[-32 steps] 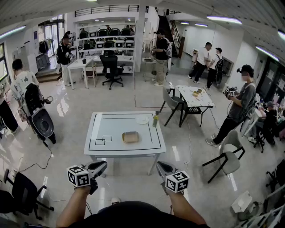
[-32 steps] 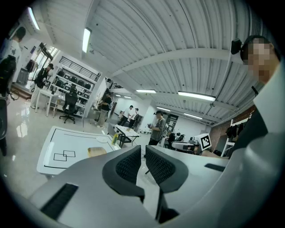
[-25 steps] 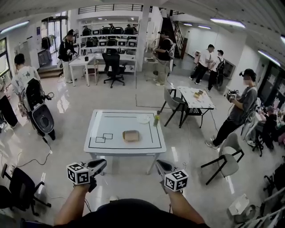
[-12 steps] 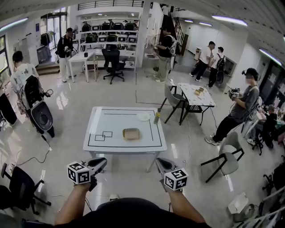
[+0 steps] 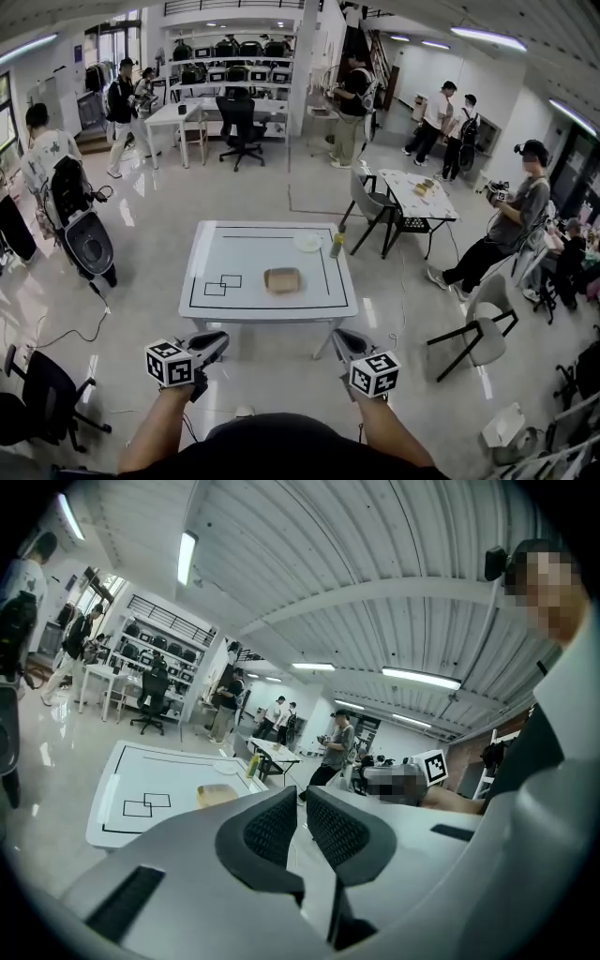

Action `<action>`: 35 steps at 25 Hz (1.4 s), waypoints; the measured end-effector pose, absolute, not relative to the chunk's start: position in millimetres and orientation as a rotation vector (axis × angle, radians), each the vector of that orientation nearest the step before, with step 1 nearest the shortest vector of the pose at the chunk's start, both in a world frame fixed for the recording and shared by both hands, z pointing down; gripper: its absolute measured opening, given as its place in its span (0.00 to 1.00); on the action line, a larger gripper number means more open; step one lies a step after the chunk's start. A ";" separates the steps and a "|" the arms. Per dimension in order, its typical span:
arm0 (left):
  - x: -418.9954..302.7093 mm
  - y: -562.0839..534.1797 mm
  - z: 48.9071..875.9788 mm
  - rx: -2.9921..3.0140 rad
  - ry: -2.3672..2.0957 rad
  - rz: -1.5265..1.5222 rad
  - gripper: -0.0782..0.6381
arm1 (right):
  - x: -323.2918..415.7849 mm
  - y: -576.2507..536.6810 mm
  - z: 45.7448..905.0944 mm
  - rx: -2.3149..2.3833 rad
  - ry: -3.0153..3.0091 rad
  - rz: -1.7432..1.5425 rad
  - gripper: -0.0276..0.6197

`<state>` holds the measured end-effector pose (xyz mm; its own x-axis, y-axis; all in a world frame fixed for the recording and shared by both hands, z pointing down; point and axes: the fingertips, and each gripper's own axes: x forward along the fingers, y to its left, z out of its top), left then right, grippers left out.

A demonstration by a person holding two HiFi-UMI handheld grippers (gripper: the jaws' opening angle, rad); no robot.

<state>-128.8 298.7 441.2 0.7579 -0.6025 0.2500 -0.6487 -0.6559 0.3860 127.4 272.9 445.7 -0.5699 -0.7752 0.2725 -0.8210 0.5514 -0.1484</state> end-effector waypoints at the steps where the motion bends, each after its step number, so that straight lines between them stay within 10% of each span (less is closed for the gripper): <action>1: -133.7 293.5 442.3 2.495 -0.953 0.137 0.18 | 124.9 268.2 446.3 1.357 -2.608 0.387 0.07; 35: -204.1 90.2 456.6 2.476 -0.816 0.151 0.18 | 48.1 88.4 467.4 1.415 -2.504 0.492 0.07</action>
<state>-204.1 90.2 456.6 0.8120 -0.5227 0.2597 -0.5810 -0.6810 0.4457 48.1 88.4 467.4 -0.5107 -0.7844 0.3520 -0.8592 0.4796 -0.1780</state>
